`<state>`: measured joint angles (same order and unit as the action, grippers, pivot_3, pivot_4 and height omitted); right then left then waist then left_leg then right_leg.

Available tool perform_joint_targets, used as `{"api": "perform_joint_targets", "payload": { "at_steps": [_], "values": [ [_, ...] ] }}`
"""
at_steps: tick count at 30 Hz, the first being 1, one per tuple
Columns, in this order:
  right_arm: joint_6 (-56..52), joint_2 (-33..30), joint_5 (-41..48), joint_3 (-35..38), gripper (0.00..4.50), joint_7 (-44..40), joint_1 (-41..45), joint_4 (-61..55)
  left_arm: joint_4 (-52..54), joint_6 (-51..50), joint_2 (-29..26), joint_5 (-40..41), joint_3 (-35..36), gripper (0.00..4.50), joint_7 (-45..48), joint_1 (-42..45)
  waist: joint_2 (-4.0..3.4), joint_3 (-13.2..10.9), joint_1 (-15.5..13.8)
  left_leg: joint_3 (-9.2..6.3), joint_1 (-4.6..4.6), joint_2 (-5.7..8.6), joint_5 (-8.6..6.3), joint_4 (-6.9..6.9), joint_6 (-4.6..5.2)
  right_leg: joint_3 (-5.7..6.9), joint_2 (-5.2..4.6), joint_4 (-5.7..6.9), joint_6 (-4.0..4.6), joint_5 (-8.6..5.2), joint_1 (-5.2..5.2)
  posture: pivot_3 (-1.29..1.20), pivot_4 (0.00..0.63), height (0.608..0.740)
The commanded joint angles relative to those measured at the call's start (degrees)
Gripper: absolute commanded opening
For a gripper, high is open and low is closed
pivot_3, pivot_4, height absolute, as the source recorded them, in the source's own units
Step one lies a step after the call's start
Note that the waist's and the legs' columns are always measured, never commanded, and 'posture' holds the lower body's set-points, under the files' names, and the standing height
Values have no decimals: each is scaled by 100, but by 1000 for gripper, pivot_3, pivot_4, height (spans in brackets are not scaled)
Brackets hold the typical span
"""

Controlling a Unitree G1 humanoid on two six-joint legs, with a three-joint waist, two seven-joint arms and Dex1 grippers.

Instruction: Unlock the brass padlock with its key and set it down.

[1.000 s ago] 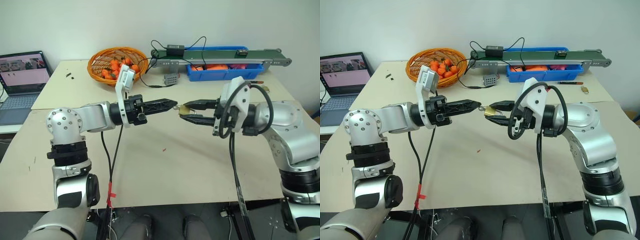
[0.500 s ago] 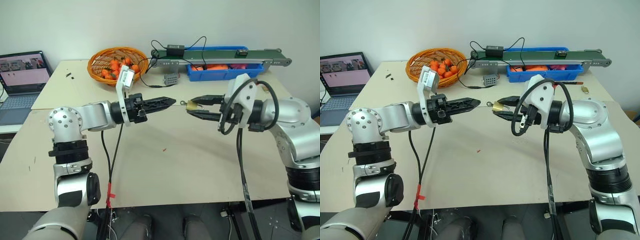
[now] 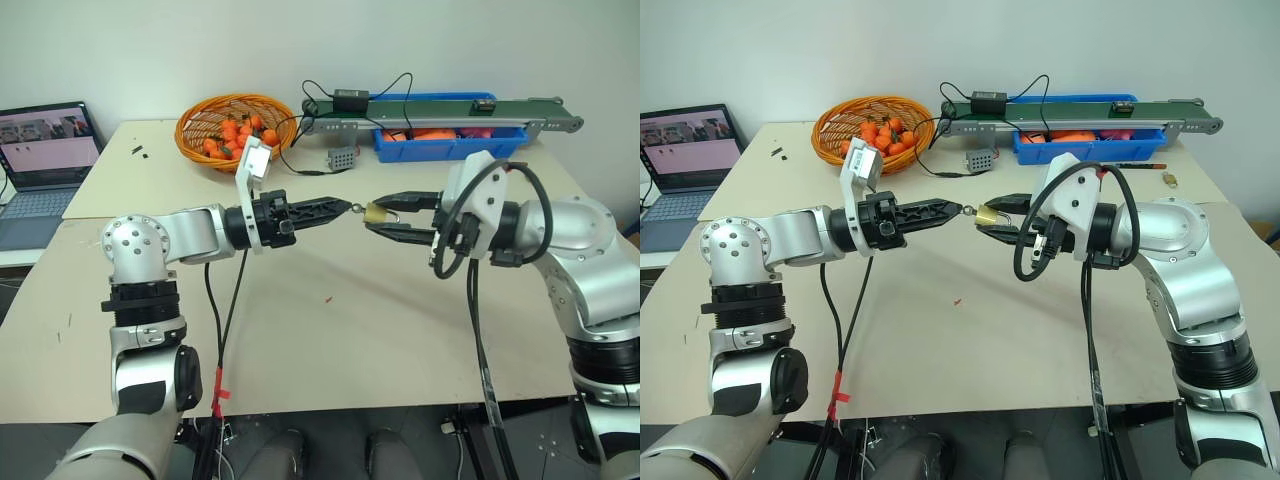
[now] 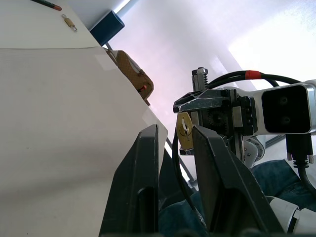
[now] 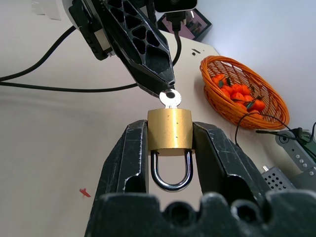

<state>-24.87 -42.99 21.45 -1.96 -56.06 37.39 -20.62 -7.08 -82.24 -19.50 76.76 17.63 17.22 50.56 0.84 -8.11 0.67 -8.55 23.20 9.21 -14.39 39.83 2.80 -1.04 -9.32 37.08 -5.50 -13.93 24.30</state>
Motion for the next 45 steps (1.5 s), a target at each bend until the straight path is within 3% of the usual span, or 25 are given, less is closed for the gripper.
{"api": "perform_joint_targets", "payload": {
  "at_steps": [1,11,44,45],
  "values": [
    [79,23,-17,35,936,67,146,-134,212,110,48,226,75,1126,-52,109,0,0,0,0,0,0,0,0,0,0,0,0,0,0,0,0,150,740],
    [143,66,-68,-39,936,23,216,-48,240,113,280,394,44,1126,-462,104,0,0,-2,0,0,0,0,0,0,0,0,0,0,0,0,0,150,740],
    [258,29,-114,-23,936,-38,293,222,129,238,166,1026,101,1126,-917,-23,0,0,-1,1,0,0,0,0,0,-2,0,-1,0,0,1,0,150,740],
    [256,28,-112,-22,936,-38,294,219,108,276,165,1062,112,849,-956,-19,0,0,0,1,0,0,0,0,0,-2,0,0,0,0,1,0,150,740]
  ]
}}
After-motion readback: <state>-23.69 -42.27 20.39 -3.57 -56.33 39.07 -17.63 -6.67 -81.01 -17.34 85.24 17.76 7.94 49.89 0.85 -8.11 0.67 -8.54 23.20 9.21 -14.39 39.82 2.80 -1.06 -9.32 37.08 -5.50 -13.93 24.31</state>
